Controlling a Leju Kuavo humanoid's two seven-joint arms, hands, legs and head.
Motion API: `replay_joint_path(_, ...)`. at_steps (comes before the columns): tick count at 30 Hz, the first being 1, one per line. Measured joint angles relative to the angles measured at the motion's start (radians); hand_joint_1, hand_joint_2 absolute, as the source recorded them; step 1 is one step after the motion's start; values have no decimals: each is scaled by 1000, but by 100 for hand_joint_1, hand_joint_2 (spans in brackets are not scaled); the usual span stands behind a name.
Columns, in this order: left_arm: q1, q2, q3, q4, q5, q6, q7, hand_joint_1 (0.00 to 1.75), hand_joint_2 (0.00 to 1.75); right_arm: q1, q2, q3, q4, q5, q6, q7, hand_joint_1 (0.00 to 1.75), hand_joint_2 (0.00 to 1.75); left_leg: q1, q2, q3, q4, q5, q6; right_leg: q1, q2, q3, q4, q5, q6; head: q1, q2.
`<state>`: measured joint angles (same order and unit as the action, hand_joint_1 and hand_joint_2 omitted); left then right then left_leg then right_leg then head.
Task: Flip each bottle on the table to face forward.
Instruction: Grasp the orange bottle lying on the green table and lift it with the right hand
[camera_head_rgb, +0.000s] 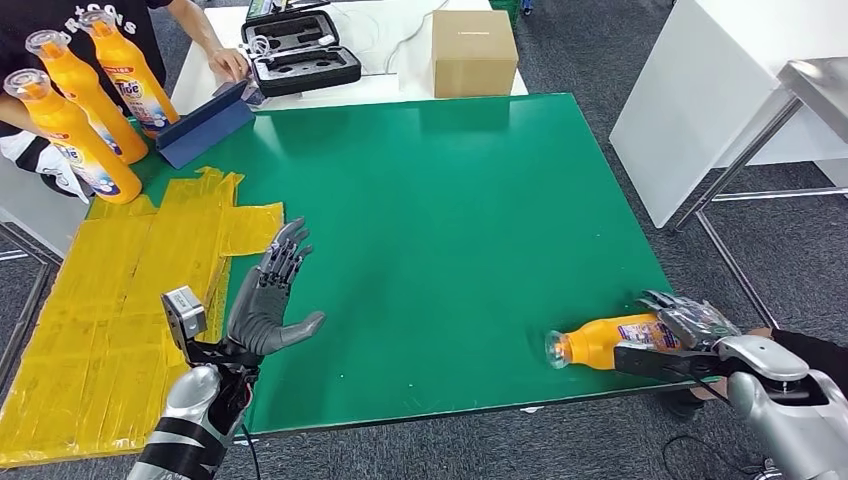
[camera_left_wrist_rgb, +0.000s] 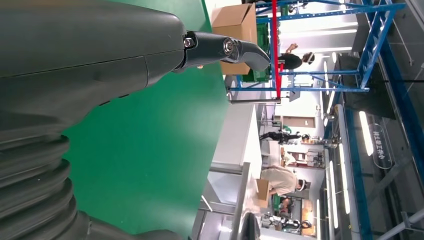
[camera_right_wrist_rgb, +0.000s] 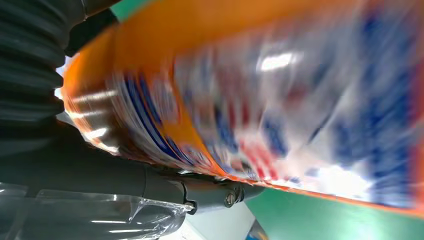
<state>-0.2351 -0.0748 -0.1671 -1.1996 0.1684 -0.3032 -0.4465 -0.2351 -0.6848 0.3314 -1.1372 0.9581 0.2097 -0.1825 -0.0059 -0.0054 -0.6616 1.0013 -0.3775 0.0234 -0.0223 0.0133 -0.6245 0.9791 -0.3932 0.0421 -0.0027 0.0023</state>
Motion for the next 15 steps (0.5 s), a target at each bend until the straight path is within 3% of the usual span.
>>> replay_joint_path(1,0,0,0,1,0,0,0,0,175,-9,-7,10,10,-1,6,9,139,175,0,0,0,0,0,0,0,0,0,0,0,0,0,0)
replay_joint_path(2,0,0,0,2,1,0,0,0,175,-17,-14,20,20,-2,10,17,167,175,0,0,0,0,0,0,0,0,0,0,0,0,0,0)
replay_joint_path(8,0,0,0,4,3,2,1,0,175,-65,-35,72,82,2,-10,41,175,175,0,0,2,0,0,0,0,0,2,0,0,0,0,0)
replay_joint_path(15,3,0,0,4,4,7,3,0,175,-93,-1,94,133,19,-110,44,175,175,0,1,4,0,0,0,0,0,3,0,0,0,0,0)
